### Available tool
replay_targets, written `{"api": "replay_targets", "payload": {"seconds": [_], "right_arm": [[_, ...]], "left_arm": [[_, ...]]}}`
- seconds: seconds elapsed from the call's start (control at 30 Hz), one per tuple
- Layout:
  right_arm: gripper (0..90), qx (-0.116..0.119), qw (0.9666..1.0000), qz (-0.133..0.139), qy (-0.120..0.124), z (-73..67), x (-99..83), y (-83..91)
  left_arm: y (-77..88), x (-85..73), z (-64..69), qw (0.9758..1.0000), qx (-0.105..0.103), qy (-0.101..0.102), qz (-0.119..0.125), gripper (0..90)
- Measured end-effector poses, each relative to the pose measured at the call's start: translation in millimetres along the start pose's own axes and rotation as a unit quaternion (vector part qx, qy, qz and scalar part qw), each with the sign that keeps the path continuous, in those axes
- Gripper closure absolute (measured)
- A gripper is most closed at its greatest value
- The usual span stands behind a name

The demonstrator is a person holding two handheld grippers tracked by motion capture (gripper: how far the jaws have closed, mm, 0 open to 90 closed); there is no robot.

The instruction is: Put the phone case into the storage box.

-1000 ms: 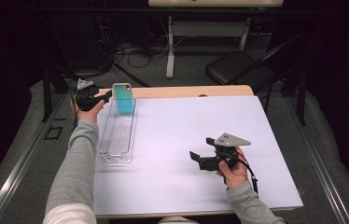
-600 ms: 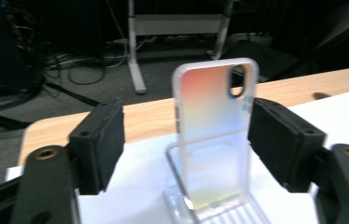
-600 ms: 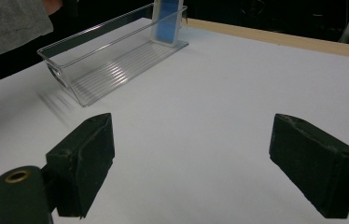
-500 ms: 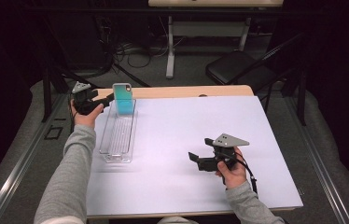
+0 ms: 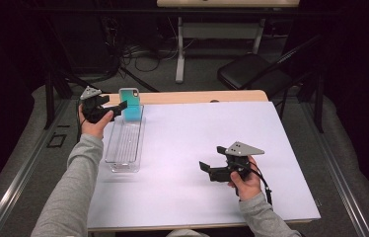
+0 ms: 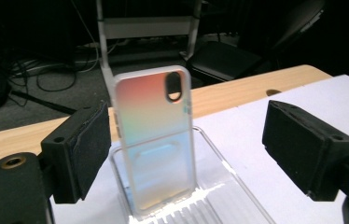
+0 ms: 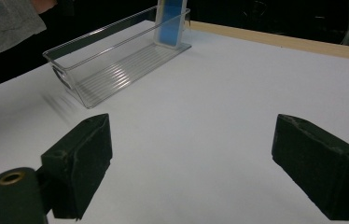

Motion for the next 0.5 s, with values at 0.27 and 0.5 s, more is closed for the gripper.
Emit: {"api": "replay_targets", "payload": {"seconds": [0.27, 0.5], "right_arm": [[6.0, 0.008, 1.0000, 0.006, -0.003, -1.1, 1.9, 2.3], [3.8, 0.011, 0.9999, 0.007, -0.002, -1.7, 2.5, 3.6]], "left_arm": [[5.9, 3.5, 24.1, 0.9993, -0.018, -0.031, 0.002, 15.7], [14.5, 5.6, 42.0, 0.9984, -0.035, -0.044, 0.005, 15.7]]}}
Point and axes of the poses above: each handheld gripper's, and its own axes: y roughly backward along the jaws, x roughly out of its top, z roughly to its right, the point moved 7 cm from there along -y, roughly forward along the jaws, and after that the axes turned 15 degrees about -z, right-handed, at the moved point
